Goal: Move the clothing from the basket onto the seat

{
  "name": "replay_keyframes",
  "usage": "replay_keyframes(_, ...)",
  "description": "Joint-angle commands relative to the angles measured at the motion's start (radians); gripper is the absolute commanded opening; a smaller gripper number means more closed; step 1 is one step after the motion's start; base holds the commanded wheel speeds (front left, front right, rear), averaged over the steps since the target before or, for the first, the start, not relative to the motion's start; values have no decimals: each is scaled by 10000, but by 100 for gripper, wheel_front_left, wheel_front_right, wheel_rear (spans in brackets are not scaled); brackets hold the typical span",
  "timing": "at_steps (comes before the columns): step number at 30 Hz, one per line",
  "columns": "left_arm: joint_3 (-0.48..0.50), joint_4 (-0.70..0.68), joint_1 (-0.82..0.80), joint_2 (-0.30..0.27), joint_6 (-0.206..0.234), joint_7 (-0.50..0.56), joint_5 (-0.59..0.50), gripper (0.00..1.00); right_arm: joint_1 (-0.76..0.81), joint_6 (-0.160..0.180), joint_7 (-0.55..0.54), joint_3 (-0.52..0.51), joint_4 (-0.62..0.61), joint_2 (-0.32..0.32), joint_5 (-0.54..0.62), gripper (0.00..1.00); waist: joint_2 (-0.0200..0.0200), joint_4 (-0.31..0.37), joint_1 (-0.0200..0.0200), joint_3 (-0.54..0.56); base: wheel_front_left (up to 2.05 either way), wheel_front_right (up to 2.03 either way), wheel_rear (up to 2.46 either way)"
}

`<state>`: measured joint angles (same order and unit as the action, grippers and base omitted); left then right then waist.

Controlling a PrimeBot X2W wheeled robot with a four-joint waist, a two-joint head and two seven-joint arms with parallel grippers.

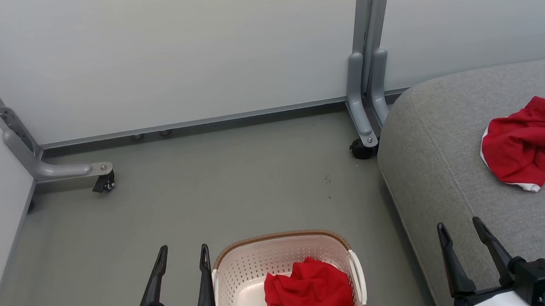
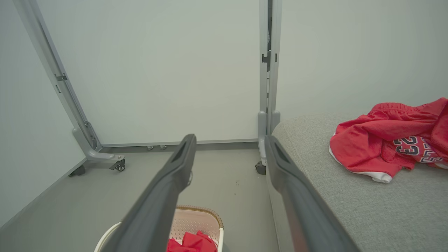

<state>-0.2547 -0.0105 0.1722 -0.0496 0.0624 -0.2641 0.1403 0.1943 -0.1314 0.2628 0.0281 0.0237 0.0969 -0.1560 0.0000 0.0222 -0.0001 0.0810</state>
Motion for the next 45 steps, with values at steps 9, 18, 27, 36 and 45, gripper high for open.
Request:
replay_keyframes(9,-4,49,-40,-16,-63,-4,-20,100,-16,13,29,65,-26,88,34,100,0,24,1,-44,0,0,0)
replay_keyframes(18,-72,78,-44,-16,-87,-4,63,100,65,13,29,66,-31,192,-19,100,0,10,1,-70,0,0,0)
replay_keyframes(27,-63,168,-136,-16,-172,-4,115,100,2,13,29,86,-96,153,-44,100,0,-35,1,-232,0,0,0)
replay_keyframes(36,-433,1712,-1596,-16,-1209,-6,-305,100,-600,14,29,-228,-257,235,-220,100,0,139,1,-1617,0,0,0)
replay_keyframes(45,-1381,4032,-5085,-131,-1774,-4,-1215,100,-2591,14,29,-365,-645,346,-479,100,0,714,1,-4638,0,0,0)
